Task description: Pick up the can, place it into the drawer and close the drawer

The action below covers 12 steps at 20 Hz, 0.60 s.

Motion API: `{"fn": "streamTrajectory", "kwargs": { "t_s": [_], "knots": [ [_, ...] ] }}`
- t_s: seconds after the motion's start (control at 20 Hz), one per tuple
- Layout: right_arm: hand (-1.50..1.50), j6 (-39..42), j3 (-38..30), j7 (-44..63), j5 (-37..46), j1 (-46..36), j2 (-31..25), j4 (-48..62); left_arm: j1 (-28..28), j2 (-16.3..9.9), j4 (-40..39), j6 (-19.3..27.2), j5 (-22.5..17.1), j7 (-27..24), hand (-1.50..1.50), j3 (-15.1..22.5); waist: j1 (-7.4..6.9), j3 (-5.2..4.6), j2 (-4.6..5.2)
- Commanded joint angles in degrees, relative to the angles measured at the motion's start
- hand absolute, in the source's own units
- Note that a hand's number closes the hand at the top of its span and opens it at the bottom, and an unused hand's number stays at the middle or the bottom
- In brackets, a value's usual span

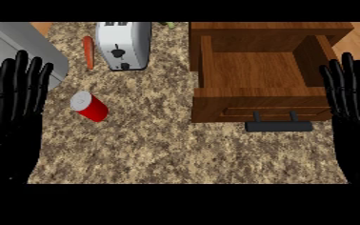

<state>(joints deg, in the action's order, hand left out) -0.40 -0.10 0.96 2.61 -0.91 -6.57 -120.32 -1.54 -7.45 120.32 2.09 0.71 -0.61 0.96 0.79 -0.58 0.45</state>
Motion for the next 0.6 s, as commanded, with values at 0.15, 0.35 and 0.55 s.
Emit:
{"fn": "streamTrajectory", "kwargs": {
  "t_s": [0.15,0.35,0.55],
  "knots": [
    [-1.5,1.6,-2.3,-1.2,-4.4,2.1,0.2,-0.9,0.6,5.3,-1.5,12.7,10.2,2.9,-1.5,-3.0,-0.58,0.66,-0.5],
    [-1.5,-1.9,-4.3,6.4,-3.9,5.6,1.7,3.4,6.5,7.3,-5.9,22.8,7.6,12.3,-1.5,-10.3,-1.27,0.61,0.04],
    [-1.5,-3.1,-2.6,9.0,-3.0,7.5,3.2,1.2,5.8,7.4,-3.6,31.0,13.6,20.6,-1.5,-5.0,-0.45,0.64,-0.52]
  ]
}}
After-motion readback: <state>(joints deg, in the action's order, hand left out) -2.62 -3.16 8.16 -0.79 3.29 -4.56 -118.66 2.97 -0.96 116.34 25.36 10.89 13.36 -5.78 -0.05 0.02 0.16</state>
